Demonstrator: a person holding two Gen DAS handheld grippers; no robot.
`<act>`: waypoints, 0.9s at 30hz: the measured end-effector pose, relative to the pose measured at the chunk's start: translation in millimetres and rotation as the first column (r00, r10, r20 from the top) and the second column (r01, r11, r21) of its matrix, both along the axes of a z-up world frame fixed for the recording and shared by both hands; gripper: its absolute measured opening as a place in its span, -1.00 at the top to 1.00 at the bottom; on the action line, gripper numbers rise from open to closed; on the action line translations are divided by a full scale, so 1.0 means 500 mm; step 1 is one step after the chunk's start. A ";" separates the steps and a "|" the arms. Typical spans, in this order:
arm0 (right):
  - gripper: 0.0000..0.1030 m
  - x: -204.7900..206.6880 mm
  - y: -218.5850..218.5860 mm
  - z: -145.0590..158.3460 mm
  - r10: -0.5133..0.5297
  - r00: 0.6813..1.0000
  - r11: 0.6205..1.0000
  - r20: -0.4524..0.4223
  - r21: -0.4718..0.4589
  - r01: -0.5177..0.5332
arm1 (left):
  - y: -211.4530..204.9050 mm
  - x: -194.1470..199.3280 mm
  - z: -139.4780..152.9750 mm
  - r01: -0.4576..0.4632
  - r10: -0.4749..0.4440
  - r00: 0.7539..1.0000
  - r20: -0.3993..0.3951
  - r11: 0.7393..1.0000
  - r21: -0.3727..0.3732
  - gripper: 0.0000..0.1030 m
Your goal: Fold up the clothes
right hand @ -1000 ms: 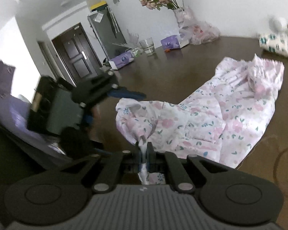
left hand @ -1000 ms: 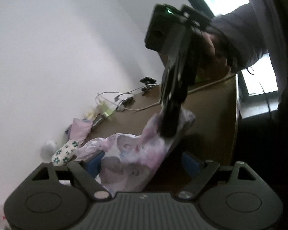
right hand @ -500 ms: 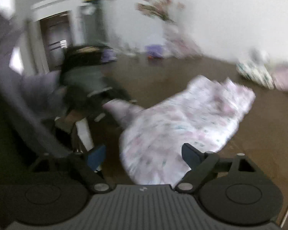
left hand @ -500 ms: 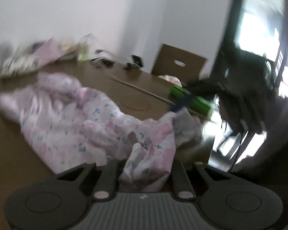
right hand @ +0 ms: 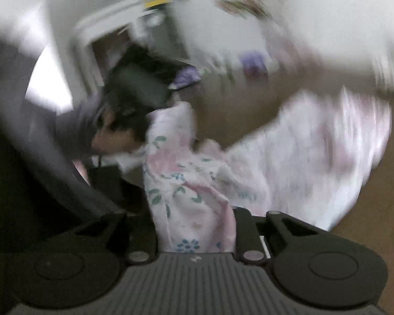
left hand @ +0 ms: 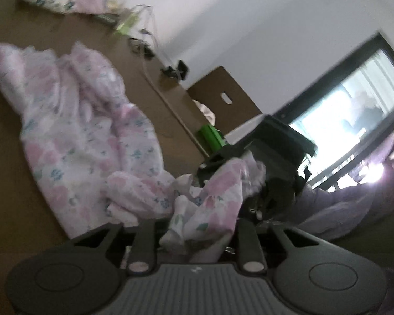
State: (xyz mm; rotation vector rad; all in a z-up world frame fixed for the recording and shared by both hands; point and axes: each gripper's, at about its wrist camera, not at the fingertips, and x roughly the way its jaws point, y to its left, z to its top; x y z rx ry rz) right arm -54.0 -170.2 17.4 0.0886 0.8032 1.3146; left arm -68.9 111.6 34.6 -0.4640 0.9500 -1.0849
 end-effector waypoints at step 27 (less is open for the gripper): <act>-0.29 -0.002 -0.061 0.033 -0.675 0.735 0.737 0.066 0.011 0.676 | 0.032 -0.007 -0.059 -0.561 0.566 0.824 -0.040 0.823 0.086 0.61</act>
